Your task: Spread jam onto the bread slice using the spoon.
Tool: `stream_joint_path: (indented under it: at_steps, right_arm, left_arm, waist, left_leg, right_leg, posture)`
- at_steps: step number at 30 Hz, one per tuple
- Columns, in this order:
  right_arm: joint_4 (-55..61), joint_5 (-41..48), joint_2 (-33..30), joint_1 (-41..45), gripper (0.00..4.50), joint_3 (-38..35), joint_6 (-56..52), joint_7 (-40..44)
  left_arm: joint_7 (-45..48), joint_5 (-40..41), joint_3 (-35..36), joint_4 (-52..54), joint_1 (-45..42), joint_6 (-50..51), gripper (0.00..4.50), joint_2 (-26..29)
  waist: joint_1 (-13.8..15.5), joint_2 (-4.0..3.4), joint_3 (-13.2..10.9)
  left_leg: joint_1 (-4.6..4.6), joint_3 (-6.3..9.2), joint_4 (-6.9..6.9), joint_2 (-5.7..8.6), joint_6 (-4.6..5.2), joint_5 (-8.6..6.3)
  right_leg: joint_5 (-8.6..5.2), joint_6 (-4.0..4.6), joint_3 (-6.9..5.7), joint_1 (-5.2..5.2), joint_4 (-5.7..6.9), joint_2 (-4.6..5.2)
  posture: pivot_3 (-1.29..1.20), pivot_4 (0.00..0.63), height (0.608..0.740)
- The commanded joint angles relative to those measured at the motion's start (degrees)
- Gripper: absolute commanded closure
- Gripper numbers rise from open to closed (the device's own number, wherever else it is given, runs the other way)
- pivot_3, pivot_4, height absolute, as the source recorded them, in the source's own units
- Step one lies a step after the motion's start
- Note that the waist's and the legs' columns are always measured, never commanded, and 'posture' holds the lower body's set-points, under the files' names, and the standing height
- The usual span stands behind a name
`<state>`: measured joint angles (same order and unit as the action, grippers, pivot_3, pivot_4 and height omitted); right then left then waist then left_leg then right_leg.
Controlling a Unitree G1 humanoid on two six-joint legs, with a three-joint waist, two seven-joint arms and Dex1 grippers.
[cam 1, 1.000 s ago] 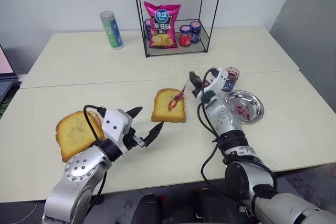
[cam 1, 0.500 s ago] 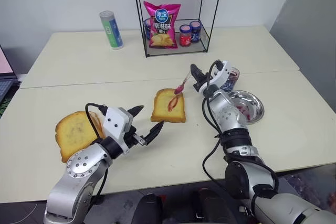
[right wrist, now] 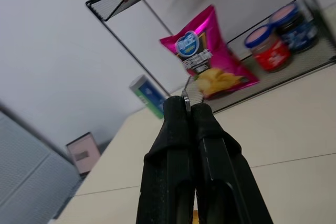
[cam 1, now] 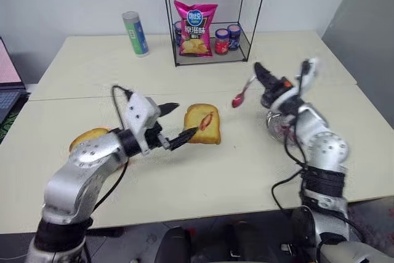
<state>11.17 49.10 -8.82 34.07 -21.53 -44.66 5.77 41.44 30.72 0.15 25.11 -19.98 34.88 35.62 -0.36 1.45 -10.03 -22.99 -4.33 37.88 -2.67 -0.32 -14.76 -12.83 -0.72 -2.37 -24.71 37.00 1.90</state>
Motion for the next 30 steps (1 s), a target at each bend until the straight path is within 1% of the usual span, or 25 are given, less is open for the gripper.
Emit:
stream_joint_path:
  at_steps: [1,4,7,8,11,13,19,24,30]
  right_arm:
    - [8.59,0.42,-3.83,-3.03,4.49,-3.07,-1.25,-5.52]
    - [10.51,-1.47,-5.84,-7.85,4.49,-6.11,-0.16,-9.04]
    - [10.07,-3.38,-6.36,-11.44,4.49,-8.28,2.37,-11.12]
    - [8.85,-4.92,-6.46,-12.51,4.49,-9.13,3.99,-11.73]
    - [2.7,-8.65,-7.38,-14.61,4.49,-11.09,9.67,-10.06]
    - [0.26,-8.34,-7.1,-14.16,4.49,-11.82,11.52,-9.26]
    - [-10.38,-5.26,-6.32,-10.81,4.49,-13.69,14.89,-4.85]
    - [-16.67,-3.23,-6.01,-7.82,4.49,-15.38,17.63,-2.75]
    - [-23.51,-4.49,-6.08,-7.46,4.49,-15.04,21.09,1.16]
  left_arm:
    - [6.2,-0.75,-6.22,-4.11,-7.32,-0.46,0.0,-0.9]
    - [10.2,-2.8,-10.67,-8.98,-13.0,-2.28,0.0,-2.51]
    - [12.99,-4.87,-13.76,-12.91,-16.31,-4.78,0.0,-4.73]
    - [13.88,-5.86,-14.94,-14.3,-17.26,-6.1,0.0,-5.82]
    - [15.66,-9.97,-18.66,-19.22,-19.65,-11.16,0.0,-9.17]
    - [15.97,-11.78,-19.63,-21.38,-20.22,-13.21,0.0,-10.4]
    - [15.84,-13.1,-20.21,-24.19,-20.35,-14.84,0.0,-15.1]
    - [16.11,-13.97,-19.73,-24.34,-20.22,-15.02,0.0,-16.22]
    - [16.02,-14.5,-19.14,-24.35,-19.8,-15.42,0.0,-16.27]
  waist:
    - [-0.06,0.0,0.0]
    - [0.13,0.01,0.01]
    - [0.21,0.02,0.0]
    - [0.11,0.01,0.0]
    - [0.07,0.01,0.0]
    - [-0.04,0.02,0.0]
    - [-0.62,0.01,0.0]
    - [-0.66,0.0,0.0]
    - [-0.66,0.0,0.0]
  left_leg:
    - [0.01,-0.01,0.0,-0.01,0.0,0.0]
    - [0.02,-0.05,-0.01,0.01,0.0,0.0]
    - [0.02,-0.09,0.0,0.01,0.0,0.0]
    - [0.02,-0.1,0.0,0.01,0.0,0.0]
    - [0.04,-0.22,0.01,0.06,0.01,0.0]
    - [0.06,-0.29,0.01,0.06,0.01,0.0]
    - [0.04,-0.33,0.01,0.02,0.01,0.0]
    - [0.04,-0.34,0.0,0.0,0.01,0.0]
    - [0.04,-0.37,0.02,-0.02,0.01,0.0]
  right_leg:
    - [0.0,0.0,0.01,-0.01,0.0,-0.03]
    - [-0.01,-0.01,0.05,0.0,-0.01,-0.09]
    - [-0.01,-0.02,0.1,0.0,-0.02,-0.1]
    - [-0.01,-0.02,0.12,-0.01,-0.02,-0.1]
    - [-0.01,-0.03,0.22,-0.05,-0.01,-0.12]
    - [0.0,-0.05,0.29,-0.06,-0.01,-0.16]
    - [0.02,-0.03,0.38,-0.2,0.09,-0.4]
    - [0.02,-0.02,0.38,-0.2,0.08,-0.45]
    - [0.02,-0.03,0.43,-0.2,0.07,-0.41]
  posture:
    - [0.0,0.15,0.74]
    - [0.0,0.15,0.74]
    - [0.0,0.15,0.74]
    - [0.0,0.15,0.74]
    - [0.0,0.15,0.74]
    - [0.0,0.15,0.74]
    - [0.0,0.15,0.74]
    - [0.0,0.15,0.74]
    - [0.0,0.15,0.74]
